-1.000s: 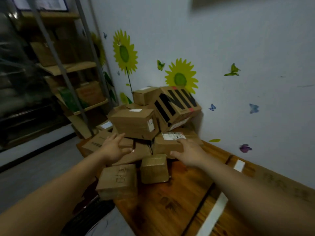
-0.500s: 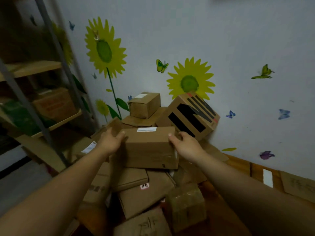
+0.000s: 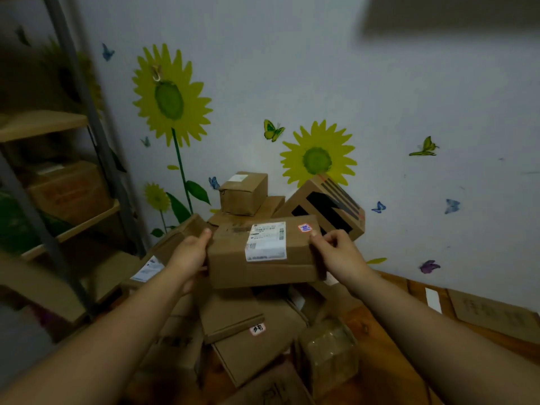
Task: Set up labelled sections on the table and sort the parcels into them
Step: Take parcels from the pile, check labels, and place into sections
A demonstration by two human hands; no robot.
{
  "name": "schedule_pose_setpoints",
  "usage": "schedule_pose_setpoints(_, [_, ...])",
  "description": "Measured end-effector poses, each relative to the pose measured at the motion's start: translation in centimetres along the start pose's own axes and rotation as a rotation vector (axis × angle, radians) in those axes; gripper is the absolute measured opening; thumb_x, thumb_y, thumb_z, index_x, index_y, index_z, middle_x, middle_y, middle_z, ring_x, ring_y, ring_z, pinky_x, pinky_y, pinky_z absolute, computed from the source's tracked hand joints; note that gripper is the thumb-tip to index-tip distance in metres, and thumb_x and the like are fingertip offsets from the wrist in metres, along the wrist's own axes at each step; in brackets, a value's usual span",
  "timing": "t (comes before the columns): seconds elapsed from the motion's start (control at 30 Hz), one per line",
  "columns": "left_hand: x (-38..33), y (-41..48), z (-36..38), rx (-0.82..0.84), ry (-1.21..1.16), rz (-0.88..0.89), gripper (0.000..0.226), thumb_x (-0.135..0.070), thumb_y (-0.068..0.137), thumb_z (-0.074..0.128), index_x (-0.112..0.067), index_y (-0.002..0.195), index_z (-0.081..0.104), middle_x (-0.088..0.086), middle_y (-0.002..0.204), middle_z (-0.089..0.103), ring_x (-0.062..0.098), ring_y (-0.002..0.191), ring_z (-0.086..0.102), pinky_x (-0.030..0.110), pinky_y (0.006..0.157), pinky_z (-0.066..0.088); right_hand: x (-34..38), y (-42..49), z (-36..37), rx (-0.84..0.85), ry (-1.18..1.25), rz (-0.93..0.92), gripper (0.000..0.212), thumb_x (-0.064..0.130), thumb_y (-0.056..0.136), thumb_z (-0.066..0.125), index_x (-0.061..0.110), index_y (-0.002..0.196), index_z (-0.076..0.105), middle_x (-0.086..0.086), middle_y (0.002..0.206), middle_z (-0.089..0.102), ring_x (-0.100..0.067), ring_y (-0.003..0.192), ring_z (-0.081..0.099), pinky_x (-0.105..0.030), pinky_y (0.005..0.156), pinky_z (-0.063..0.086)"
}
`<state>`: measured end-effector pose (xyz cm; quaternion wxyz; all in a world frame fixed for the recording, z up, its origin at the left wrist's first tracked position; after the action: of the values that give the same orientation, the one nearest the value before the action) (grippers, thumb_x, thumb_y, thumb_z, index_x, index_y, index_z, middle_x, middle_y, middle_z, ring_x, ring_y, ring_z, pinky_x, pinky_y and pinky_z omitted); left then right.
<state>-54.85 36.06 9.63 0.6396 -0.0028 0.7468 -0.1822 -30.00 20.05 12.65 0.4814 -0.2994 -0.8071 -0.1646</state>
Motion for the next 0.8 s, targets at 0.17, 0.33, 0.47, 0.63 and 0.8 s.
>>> schedule_pose_setpoints(0.17, [0.1,-6.0,1.9,-0.024,-0.042,0.125,0.039,-0.013,0.09,0.06,-0.01,0.128,0.05,0.013,0.122,0.057,0.018,0.089,0.059,0.028,0.069,0.049,-1.3,-4.2,-4.0,-0.054,0.058,-0.05,0.038,0.039,0.091,0.059,0.022,0.122,0.045,0.013,0.094,0.051,-0.009,0.09,0.055,-0.035,0.086,0.052])
schedule_pose_setpoints(0.33, [0.4,-13.1,5.8,0.041,-0.081,0.211,0.047,-0.002,0.089,0.058,-0.009,0.134,0.047,0.008,0.111,0.059,0.016,0.09,0.06,0.023,0.067,0.049,-4.0,-9.2,-9.5,-0.087,0.128,-0.107,0.035,0.019,0.09,0.063,0.02,0.118,0.043,0.016,0.092,0.048,-0.002,0.08,0.052,-0.016,0.063,0.043])
schedule_pose_setpoints(0.47, [-0.2,-18.7,8.9,0.043,-0.108,0.314,0.042,0.002,0.089,0.056,-0.016,0.126,0.048,-0.003,0.1,0.054,0.009,0.087,0.056,0.019,0.062,0.046,-6.4,-12.3,-13.7,-0.159,0.191,-0.083,0.035,0.013,0.088,0.066,0.02,0.113,0.042,0.011,0.096,0.049,-0.008,0.091,0.053,-0.014,0.059,0.04])
schedule_pose_setpoints(0.63, [-1.1,-23.3,11.8,0.129,-0.146,0.428,0.041,0.003,0.088,0.056,-0.02,0.121,0.048,-0.006,0.109,0.054,0.016,0.11,0.054,0.027,0.08,0.052,-8.5,-15.7,-18.1,-0.269,0.247,-0.049,0.037,0.007,0.086,0.066,0.022,0.112,0.043,0.004,0.108,0.055,-0.014,0.101,0.058,-0.03,0.078,0.054])
schedule_pose_setpoints(0.8, [-1.3,-25.3,14.8,0.254,-0.118,0.491,0.04,0.004,0.087,0.058,-0.024,0.115,0.049,-0.01,0.109,0.056,0.017,0.117,0.052,0.04,0.103,0.043,-10.0,-19.1,-21.6,-0.396,0.264,-0.012,0.037,0.002,0.088,0.062,0.02,0.112,0.041,0.001,0.112,0.054,-0.012,0.098,0.057,-0.015,0.06,0.047])
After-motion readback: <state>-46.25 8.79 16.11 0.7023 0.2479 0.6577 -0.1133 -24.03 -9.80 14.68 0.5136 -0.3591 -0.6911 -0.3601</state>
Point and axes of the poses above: each hand's wrist, its own y-axis towards the middle knuckle, its own z-axis out of the palm, x = y × z, the point moved 7 cm from there along y, towards the middle knuckle
